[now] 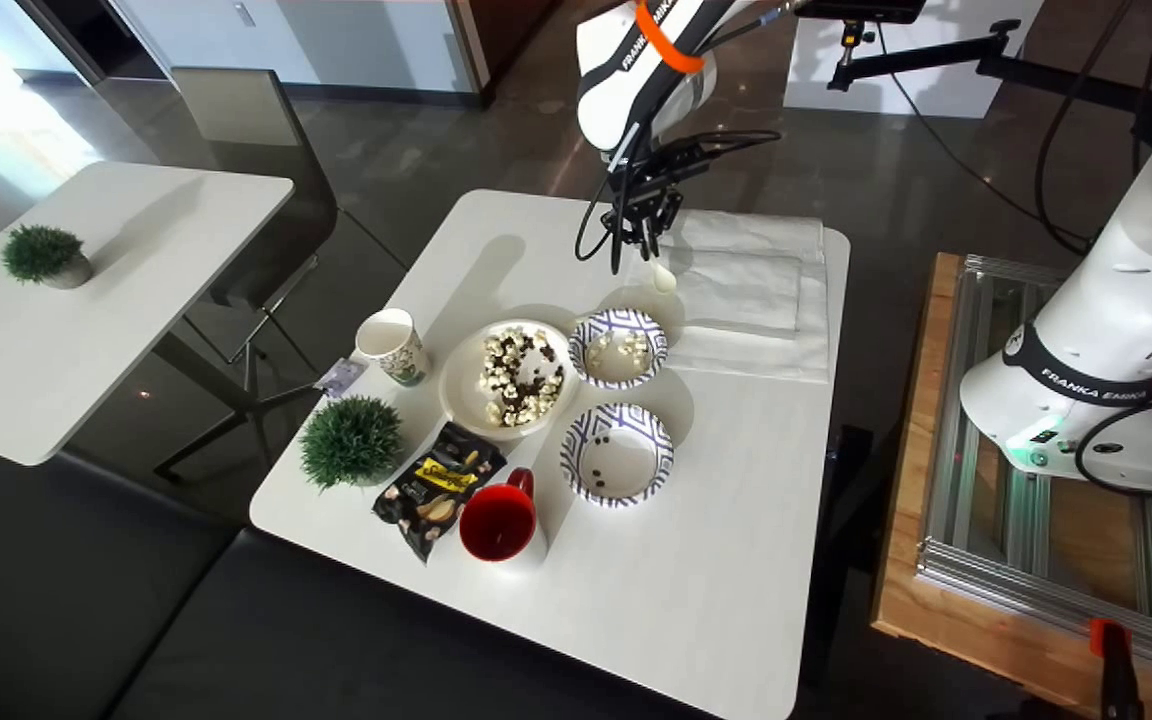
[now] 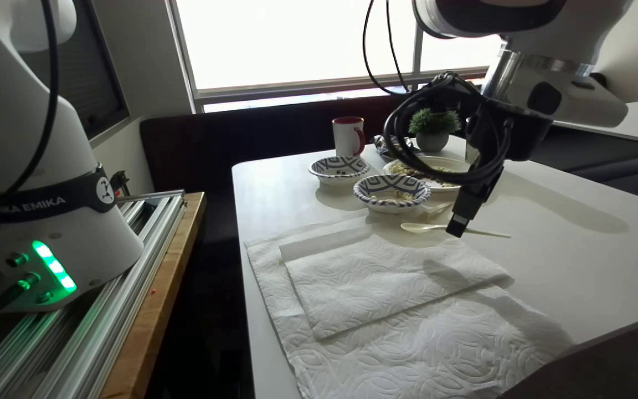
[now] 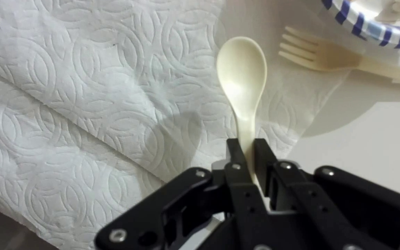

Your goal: Use the spoon to move some of the white bowl's objects to the empty plate

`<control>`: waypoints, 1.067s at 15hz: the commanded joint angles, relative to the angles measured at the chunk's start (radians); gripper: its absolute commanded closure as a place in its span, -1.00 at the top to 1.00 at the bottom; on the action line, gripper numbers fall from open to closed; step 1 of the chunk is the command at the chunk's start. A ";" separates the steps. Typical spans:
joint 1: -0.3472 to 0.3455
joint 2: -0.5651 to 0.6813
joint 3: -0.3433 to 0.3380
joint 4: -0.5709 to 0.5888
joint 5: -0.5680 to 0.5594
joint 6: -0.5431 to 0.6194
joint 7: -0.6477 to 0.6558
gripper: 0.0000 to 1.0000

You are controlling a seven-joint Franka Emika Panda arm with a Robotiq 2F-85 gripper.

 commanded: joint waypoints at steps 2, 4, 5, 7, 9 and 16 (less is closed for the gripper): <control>-0.015 0.059 -0.010 0.057 0.025 -0.006 -0.029 -0.93; -0.005 0.035 -0.008 0.053 0.017 -0.022 -0.026 -0.19; 0.006 0.011 -0.008 0.045 0.005 -0.040 -0.023 -0.09; 0.059 -0.072 -0.019 0.001 -0.058 -0.093 0.009 0.20; 0.097 -0.166 -0.003 -0.047 -0.099 -0.169 -0.007 0.49; 0.213 -0.497 0.111 -0.230 -0.314 -0.236 -0.035 1.00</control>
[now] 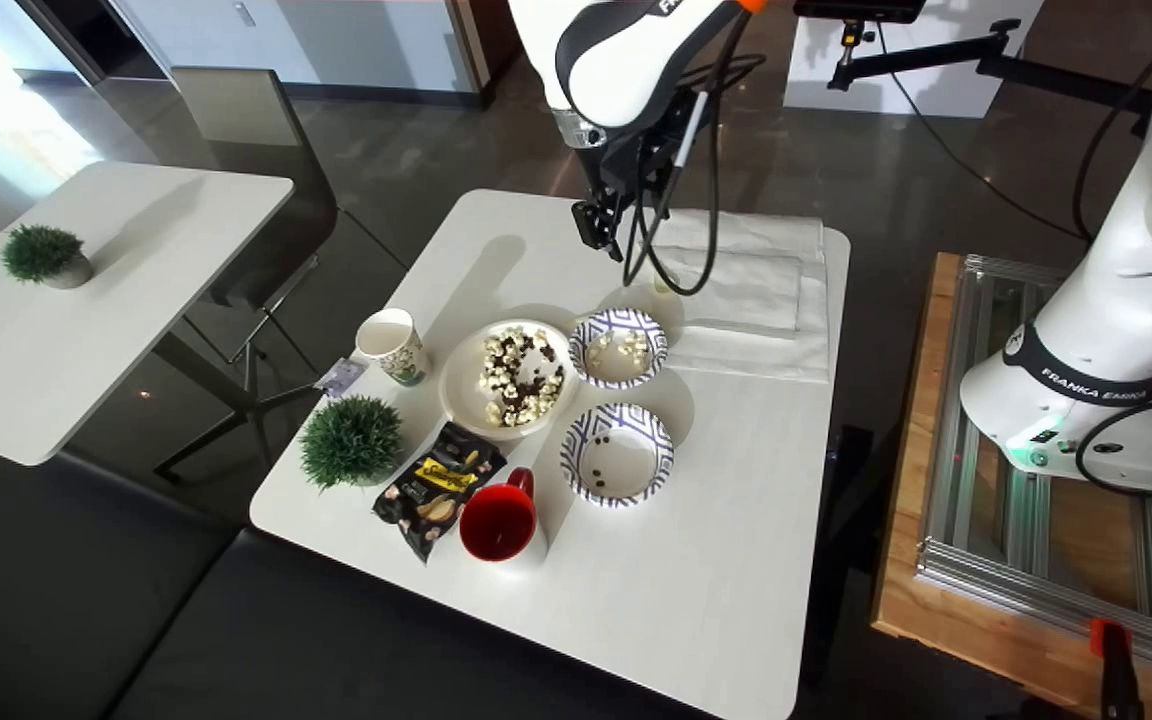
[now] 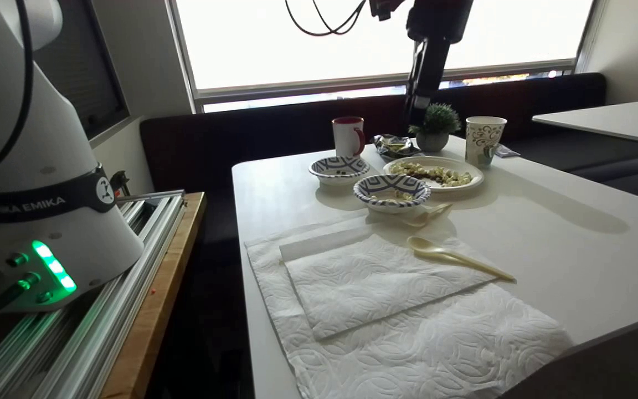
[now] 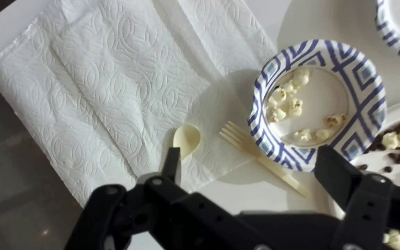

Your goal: Use the spoon to move some of the white bowl's objects to the empty plate

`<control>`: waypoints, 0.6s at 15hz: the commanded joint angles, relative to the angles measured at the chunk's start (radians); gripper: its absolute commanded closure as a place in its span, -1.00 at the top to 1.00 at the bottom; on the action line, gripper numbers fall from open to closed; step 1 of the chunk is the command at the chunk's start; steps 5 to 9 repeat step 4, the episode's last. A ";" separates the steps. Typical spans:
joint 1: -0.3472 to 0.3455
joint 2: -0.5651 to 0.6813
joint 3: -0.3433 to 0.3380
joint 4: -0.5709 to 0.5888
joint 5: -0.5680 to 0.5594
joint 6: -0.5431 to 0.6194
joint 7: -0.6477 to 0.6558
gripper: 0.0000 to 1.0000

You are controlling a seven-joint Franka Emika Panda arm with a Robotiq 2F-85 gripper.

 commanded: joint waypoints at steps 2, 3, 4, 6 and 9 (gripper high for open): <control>-0.004 -0.092 0.069 -0.053 -0.031 -0.017 -0.017 1.00; -0.001 -0.124 0.087 -0.071 -0.029 -0.017 -0.015 1.00; -0.001 -0.130 0.092 -0.073 -0.029 -0.017 -0.011 1.00; -0.001 -0.130 0.092 -0.073 -0.029 -0.017 -0.011 1.00; -0.001 -0.130 0.092 -0.073 -0.029 -0.017 -0.011 1.00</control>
